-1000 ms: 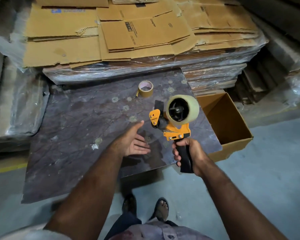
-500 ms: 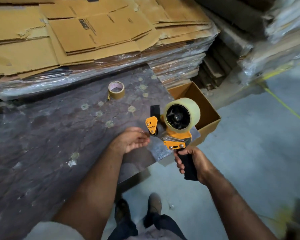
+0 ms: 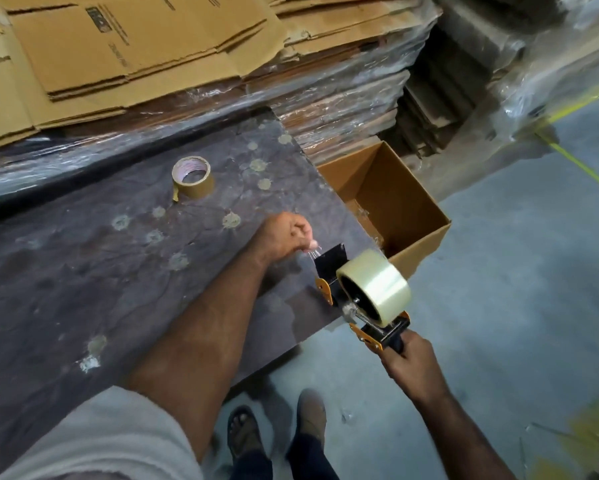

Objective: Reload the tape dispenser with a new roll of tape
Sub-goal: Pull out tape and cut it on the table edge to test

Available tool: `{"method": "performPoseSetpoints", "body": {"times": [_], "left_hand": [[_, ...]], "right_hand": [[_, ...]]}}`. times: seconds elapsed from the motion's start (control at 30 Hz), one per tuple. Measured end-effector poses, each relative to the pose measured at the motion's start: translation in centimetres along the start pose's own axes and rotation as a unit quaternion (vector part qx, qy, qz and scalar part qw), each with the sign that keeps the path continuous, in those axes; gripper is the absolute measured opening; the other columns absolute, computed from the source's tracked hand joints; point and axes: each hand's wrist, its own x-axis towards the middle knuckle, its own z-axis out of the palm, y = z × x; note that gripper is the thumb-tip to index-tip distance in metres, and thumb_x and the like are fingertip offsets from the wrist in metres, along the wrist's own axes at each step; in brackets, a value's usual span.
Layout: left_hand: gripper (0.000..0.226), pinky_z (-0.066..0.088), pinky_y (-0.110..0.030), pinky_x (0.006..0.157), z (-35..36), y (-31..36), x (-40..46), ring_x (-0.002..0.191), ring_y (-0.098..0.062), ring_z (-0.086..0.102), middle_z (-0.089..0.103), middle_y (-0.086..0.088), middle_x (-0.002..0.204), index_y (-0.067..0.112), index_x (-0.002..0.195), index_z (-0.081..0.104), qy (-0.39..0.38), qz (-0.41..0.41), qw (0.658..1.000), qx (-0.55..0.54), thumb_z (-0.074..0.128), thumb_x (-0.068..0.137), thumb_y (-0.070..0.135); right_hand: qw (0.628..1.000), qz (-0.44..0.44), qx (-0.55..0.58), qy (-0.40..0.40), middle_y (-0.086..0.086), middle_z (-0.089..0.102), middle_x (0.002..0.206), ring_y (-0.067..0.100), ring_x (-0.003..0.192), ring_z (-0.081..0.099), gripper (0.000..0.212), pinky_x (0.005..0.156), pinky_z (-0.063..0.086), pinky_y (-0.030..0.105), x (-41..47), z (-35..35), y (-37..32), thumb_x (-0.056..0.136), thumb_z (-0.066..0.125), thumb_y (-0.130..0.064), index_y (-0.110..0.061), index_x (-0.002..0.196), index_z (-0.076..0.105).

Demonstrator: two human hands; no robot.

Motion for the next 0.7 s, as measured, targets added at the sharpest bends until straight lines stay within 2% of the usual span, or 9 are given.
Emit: {"method": "performPoseSetpoints", "body": {"times": [0.07, 0.13, 0.2, 0.27, 0.37, 0.47, 0.57, 0.63, 0.7], "left_hand": [[0.019, 0.05, -0.027, 0.065, 1.9, -0.8, 1.6, 0.062, -0.014, 0.06, 0.064, 0.006, 0.063, 0.016, 0.075, 0.065, 0.005, -0.011, 0.997, 0.078, 0.081, 0.077, 0.026], [0.02, 0.057, -0.035, 0.071, 3.5, -1.3, 2.6, 0.074, -0.021, 0.066, 0.067, 0.006, 0.073, 0.021, 0.081, 0.062, 0.022, -0.021, 0.987, 0.156, 0.075, 0.078, 0.037], [0.022, 0.054, -0.033, 0.067, 4.4, -1.4, 3.3, 0.078, -0.022, 0.063, 0.066, 0.007, 0.079, 0.024, 0.081, 0.059, 0.031, -0.016, 0.976, 0.214, 0.07, 0.081, 0.043], [0.024, 0.042, -0.029, 0.066, 4.8, -1.4, 4.2, 0.08, -0.021, 0.059, 0.066, 0.006, 0.084, 0.025, 0.082, 0.059, 0.032, -0.001, 0.967, 0.253, 0.069, 0.083, 0.047], [0.025, 0.04, -0.032, 0.074, 5.1, -1.9, 5.1, 0.085, -0.021, 0.059, 0.068, 0.007, 0.087, 0.026, 0.084, 0.058, 0.031, 0.033, 0.951, 0.305, 0.067, 0.085, 0.049], [0.029, 0.04, -0.037, 0.081, 5.8, -2.6, 5.4, 0.088, -0.021, 0.06, 0.067, 0.01, 0.086, 0.026, 0.084, 0.052, 0.034, 0.059, 0.936, 0.346, 0.066, 0.085, 0.051], [0.034, 0.034, -0.033, 0.076, 5.4, -2.9, 4.9, 0.085, -0.016, 0.053, 0.056, 0.012, 0.088, 0.03, 0.087, 0.042, 0.072, 0.025, 0.948, 0.309, 0.068, 0.085, 0.052], [0.027, 0.034, -0.029, 0.068, 4.7, -3.2, 4.2, 0.083, -0.016, 0.053, 0.056, 0.007, 0.089, 0.025, 0.087, 0.05, 0.151, 0.003, 0.961, 0.231, 0.07, 0.089, 0.044], [0.01, 0.045, -0.031, 0.067, 4.8, -3.3, 3.1, 0.087, -0.019, 0.061, 0.064, 0.002, 0.091, 0.016, 0.091, 0.064, 0.187, 0.049, 0.972, 0.137, 0.066, 0.094, 0.025]], "right_hand": [[0.999, -0.004, -0.039, 0.012, -0.005, 0.039, 0.046, 0.009, 0.045, 0.034, 0.049, 0.047, 0.03, 0.025, 1.0, 0.0, 1.0, 0.083, 0.078, -0.035, -0.017, 0.056, 0.041], [0.998, 0.002, -0.06, 0.014, -0.006, 0.035, 0.043, 0.01, 0.043, 0.034, 0.049, 0.044, 0.025, 0.021, 1.9, 0.0, 2.0, 0.084, 0.077, -0.031, -0.018, 0.057, 0.038], [0.998, 0.015, -0.065, 0.001, -0.005, 0.038, 0.047, 0.011, 0.046, 0.035, 0.047, 0.049, 0.029, 0.028, 2.8, 0.1, 2.5, 0.085, 0.075, -0.032, -0.016, 0.059, 0.039], [0.997, 0.029, -0.064, -0.01, -0.001, 0.042, 0.052, 0.017, 0.051, 0.038, 0.046, 0.052, 0.032, 0.032, 3.6, 0.2, 2.7, 0.085, 0.073, -0.036, -0.011, 0.062, 0.042], [0.997, 0.045, -0.068, -0.014, 0.004, 0.047, 0.056, 0.021, 0.055, 0.041, 0.044, 0.053, 0.034, 0.033, 4.6, 0.2, 2.7, 0.084, 0.071, -0.039, -0.006, 0.068, 0.047], [0.995, 0.056, -0.082, -0.025, 0.0, 0.051, 0.055, 0.025, 0.058, 0.049, 0.041, 0.055, 0.039, 0.033, 5.1, 0.3, 2.9, 0.083, 0.07, -0.044, -0.014, 0.065, 0.049], [0.992, 0.079, -0.098, -0.033, 0.004, 0.058, 0.062, 0.032, 0.067, 0.057, 0.041, 0.062, 0.047, 0.037, 5.6, 0.4, 3.0, 0.083, 0.064, -0.05, -0.015, 0.068, 0.049], [0.99, 0.083, -0.106, -0.036, 0.006, 0.06, 0.066, 0.034, 0.07, 0.059, 0.04, 0.066, 0.051, 0.039, 5.8, 0.5, 3.1, 0.084, 0.062, -0.05, -0.015, 0.07, 0.049], [0.989, 0.079, -0.117, -0.041, 0.006, 0.06, 0.067, 0.034, 0.071, 0.06, 0.038, 0.067, 0.052, 0.04, 5.9, 0.5, 3.3, 0.085, 0.063, -0.048, -0.016, 0.07, 0.049]]}}
